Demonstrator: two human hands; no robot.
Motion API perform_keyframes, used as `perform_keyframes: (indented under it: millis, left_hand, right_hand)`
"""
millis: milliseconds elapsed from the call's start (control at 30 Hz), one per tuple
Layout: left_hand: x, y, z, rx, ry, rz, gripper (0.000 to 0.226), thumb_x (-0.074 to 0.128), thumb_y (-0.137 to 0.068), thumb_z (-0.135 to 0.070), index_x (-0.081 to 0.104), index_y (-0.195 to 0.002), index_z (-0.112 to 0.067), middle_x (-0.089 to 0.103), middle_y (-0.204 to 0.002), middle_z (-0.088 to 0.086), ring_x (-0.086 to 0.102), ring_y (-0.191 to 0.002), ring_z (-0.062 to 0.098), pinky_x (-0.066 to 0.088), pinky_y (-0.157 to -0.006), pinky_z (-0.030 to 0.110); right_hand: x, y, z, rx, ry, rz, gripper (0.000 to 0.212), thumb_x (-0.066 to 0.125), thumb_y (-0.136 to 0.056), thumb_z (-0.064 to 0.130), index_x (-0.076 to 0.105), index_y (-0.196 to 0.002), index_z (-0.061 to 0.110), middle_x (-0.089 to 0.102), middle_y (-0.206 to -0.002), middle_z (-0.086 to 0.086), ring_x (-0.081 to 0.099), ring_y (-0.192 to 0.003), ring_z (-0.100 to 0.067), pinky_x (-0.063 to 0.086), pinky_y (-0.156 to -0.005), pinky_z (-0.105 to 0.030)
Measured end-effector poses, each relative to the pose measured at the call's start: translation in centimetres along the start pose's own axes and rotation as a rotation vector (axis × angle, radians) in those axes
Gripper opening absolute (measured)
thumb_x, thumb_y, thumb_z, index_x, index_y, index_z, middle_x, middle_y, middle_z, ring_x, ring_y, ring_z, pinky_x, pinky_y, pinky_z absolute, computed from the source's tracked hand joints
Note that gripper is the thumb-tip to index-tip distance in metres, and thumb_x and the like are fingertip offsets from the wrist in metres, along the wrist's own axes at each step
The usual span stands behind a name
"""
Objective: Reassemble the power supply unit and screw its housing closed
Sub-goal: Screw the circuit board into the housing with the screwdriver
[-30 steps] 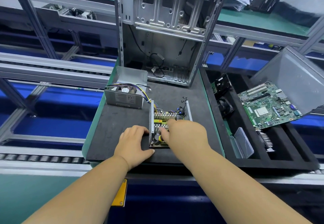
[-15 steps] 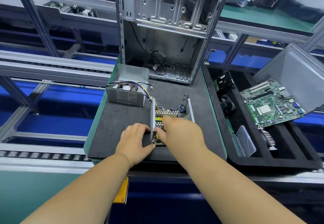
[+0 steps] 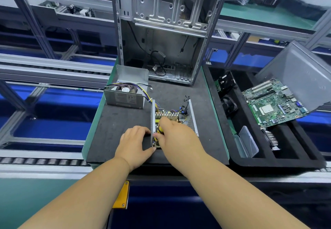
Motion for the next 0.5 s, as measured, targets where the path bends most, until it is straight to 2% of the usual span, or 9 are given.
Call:
perform_keyframes:
  millis: [67,167,267,367,500]
  left_hand:
    - [-0.08,0.06,-0.03,-0.003,0.017,0.005,0.041,0.066,-0.076,-0.050,0.050,-0.111,-0.037,0.047,-0.115,-0.015,0.041,-0.108,0.013,0.037,-0.097,0.035]
    - [-0.27,0.03,-0.15,-0.013,0.032,0.026,0.032,0.069,-0.074,-0.045,0.046,-0.096,-0.041,0.047,-0.113,-0.015,0.041,-0.106,0.013,0.039,-0.098,0.039]
    - [-0.57,0.06,-0.45,-0.018,0.058,0.020,0.033,0.070,-0.074,-0.040,0.038,-0.084,-0.042,0.048,-0.107,-0.013,0.042,-0.103,0.015,0.040,-0.098,0.043]
    - [-0.68,0.09,-0.67,-0.019,0.049,0.014,0.032,0.071,-0.075,-0.041,0.043,-0.090,-0.041,0.049,-0.110,-0.013,0.043,-0.106,0.016,0.040,-0.100,0.044]
    - [-0.59,-0.02,-0.63,-0.011,0.045,0.009,0.034,0.070,-0.074,-0.044,0.044,-0.095,-0.043,0.048,-0.105,-0.015,0.043,-0.105,0.015,0.040,-0.098,0.042]
  right_hand:
    - [0.18,-0.37,0.00,0.037,0.008,-0.017,0.024,0.043,-0.103,0.037,0.031,-0.095,0.018,0.043,-0.083,0.001,0.041,-0.072,-0.025,0.028,-0.059,-0.034]
    - [0.49,-0.58,0.36,0.067,0.004,-0.056,0.024,0.046,-0.102,0.030,0.028,-0.093,0.018,0.054,-0.085,-0.001,0.044,-0.070,-0.025,0.030,-0.057,-0.034]
    - [0.96,-0.53,0.55,0.083,0.035,-0.084,0.026,0.048,-0.101,0.028,0.026,-0.092,0.019,0.059,-0.085,-0.003,0.056,-0.072,-0.027,0.031,-0.056,-0.033]
    - [0.92,-0.53,0.10,0.106,0.050,-0.102,0.025,0.044,-0.103,0.034,0.027,-0.094,0.018,0.063,-0.087,-0.004,0.058,-0.070,-0.027,0.032,-0.055,-0.032]
    - [0.27,-0.49,-0.21,0.095,0.035,-0.122,0.028,0.041,-0.103,0.040,0.040,-0.101,0.013,0.064,-0.091,-0.008,0.061,-0.076,-0.031,0.034,-0.059,-0.035]
Point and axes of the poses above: each hand's wrist, its own y-axis away from the middle knuckle, its own x-axis out of the palm, z = x × y, the point moved 8 cm from there along -y, towards the middle knuckle
